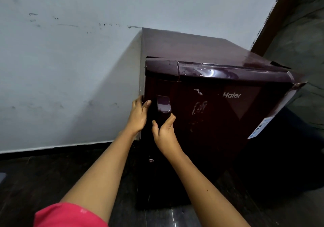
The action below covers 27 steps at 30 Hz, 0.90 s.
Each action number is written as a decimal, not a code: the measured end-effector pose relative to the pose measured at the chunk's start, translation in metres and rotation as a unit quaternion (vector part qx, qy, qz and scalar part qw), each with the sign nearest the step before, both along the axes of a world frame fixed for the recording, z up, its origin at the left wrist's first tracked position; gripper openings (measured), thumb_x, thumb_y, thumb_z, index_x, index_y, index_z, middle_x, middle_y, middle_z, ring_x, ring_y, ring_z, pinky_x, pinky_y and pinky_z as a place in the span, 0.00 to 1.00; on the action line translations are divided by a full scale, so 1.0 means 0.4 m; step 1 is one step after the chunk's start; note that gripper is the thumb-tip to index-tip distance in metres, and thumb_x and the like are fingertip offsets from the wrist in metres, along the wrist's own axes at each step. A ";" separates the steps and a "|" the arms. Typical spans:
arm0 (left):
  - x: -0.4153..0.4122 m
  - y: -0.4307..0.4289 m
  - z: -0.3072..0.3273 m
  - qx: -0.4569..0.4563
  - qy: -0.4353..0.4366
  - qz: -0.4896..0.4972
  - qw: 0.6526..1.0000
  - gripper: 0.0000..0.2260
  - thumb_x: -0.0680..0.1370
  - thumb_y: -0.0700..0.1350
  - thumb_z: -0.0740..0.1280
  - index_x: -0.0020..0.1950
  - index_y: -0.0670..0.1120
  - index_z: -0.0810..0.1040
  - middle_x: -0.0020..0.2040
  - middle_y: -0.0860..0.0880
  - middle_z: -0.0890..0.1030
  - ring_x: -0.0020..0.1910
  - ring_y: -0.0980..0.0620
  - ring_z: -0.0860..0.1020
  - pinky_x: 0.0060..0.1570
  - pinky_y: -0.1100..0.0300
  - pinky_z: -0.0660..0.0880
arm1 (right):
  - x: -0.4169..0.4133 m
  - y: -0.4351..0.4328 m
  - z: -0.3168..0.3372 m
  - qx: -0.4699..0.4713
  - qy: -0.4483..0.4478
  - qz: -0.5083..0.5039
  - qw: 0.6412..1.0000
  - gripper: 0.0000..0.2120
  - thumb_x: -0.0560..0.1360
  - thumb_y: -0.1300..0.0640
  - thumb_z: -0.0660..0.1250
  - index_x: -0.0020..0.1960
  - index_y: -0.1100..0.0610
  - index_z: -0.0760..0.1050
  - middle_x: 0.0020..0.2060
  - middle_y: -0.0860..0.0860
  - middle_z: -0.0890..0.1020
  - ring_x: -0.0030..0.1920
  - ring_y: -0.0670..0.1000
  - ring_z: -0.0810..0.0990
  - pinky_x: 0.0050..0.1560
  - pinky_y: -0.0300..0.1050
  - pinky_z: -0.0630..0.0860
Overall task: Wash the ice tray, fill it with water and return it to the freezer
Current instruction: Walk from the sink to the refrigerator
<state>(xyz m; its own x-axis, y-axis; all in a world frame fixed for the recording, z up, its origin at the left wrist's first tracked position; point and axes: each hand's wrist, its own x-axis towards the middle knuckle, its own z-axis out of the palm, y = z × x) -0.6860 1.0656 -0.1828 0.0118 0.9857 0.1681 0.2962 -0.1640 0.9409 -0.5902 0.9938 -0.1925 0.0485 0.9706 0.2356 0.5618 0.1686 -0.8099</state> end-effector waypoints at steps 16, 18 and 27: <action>0.088 -0.334 -0.010 -0.019 -0.005 0.074 0.997 0.38 0.75 0.67 0.53 0.77 0.46 0.50 0.70 0.40 0.58 0.71 0.42 0.59 0.68 0.52 0.59 | 0.116 -0.293 0.008 -0.030 0.054 0.042 0.997 0.28 0.78 0.54 0.59 0.71 0.58 0.47 0.68 0.59 0.66 0.65 0.56 0.71 0.63 0.54 0.73; 0.105 -0.400 -0.005 -0.024 0.013 0.083 0.996 0.55 0.59 0.81 0.44 0.77 0.48 0.49 0.69 0.41 0.58 0.71 0.44 0.56 0.69 0.51 0.54 | 0.142 -0.343 0.007 -0.023 0.065 0.039 0.997 0.29 0.77 0.53 0.59 0.71 0.55 0.47 0.67 0.59 0.66 0.64 0.56 0.72 0.62 0.55 0.73; 0.251 -0.658 -0.040 0.039 0.040 0.141 0.988 0.58 0.57 0.82 0.35 0.77 0.46 0.50 0.73 0.41 0.56 0.70 0.43 0.55 0.69 0.49 0.52 | 0.284 -0.570 -0.003 -0.035 0.101 0.028 0.994 0.34 0.80 0.52 0.56 0.75 0.53 0.36 0.75 0.57 0.55 0.74 0.54 0.57 0.72 0.48 0.60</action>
